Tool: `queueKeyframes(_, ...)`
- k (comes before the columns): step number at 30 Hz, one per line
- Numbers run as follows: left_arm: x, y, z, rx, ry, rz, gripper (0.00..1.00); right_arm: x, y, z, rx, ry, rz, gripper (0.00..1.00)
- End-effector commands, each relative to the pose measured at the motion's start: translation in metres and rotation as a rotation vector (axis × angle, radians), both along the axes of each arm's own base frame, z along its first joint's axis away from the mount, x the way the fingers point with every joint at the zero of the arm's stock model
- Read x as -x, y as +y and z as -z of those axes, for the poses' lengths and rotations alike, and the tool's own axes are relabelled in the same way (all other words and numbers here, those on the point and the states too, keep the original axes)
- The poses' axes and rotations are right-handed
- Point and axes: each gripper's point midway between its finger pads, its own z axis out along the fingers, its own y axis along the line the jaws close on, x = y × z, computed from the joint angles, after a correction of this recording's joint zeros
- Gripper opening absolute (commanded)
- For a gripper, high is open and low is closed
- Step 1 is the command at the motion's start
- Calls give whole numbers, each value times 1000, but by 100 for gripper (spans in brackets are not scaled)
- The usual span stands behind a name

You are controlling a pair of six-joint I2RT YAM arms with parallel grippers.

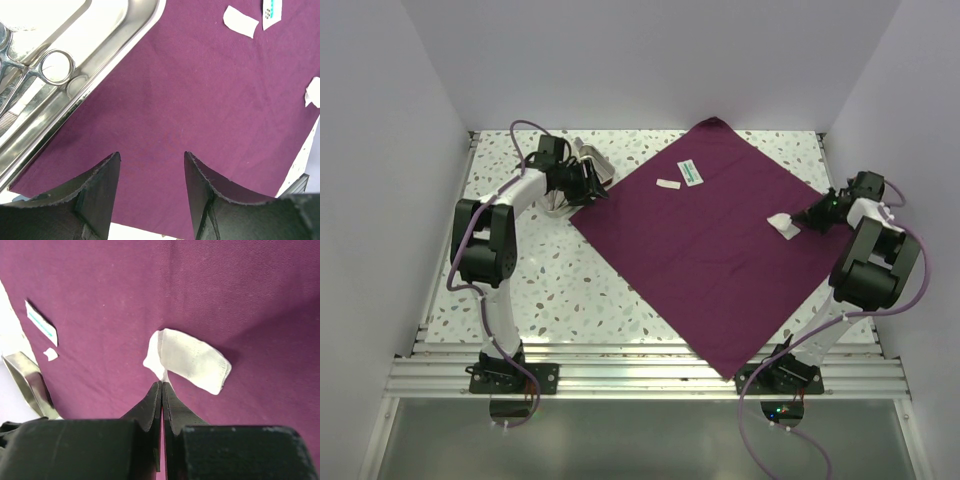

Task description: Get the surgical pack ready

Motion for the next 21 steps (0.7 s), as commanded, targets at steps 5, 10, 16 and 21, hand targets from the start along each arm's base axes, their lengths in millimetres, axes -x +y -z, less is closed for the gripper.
queueKeyframes(5,-11,0,-12,9,-52,21,58,7,-12,10,31,27,6,0)
queueKeyframes(10,-12,0,-14,11,-55,21,58,10,-15,16,29,46,11,0)
queueKeyframes(16,-11,0,-13,11,-51,21,58,12,-16,24,28,66,8,0)
queueKeyframes(21,-11,0,-13,8,-52,22,58,14,-18,29,35,84,15,0)
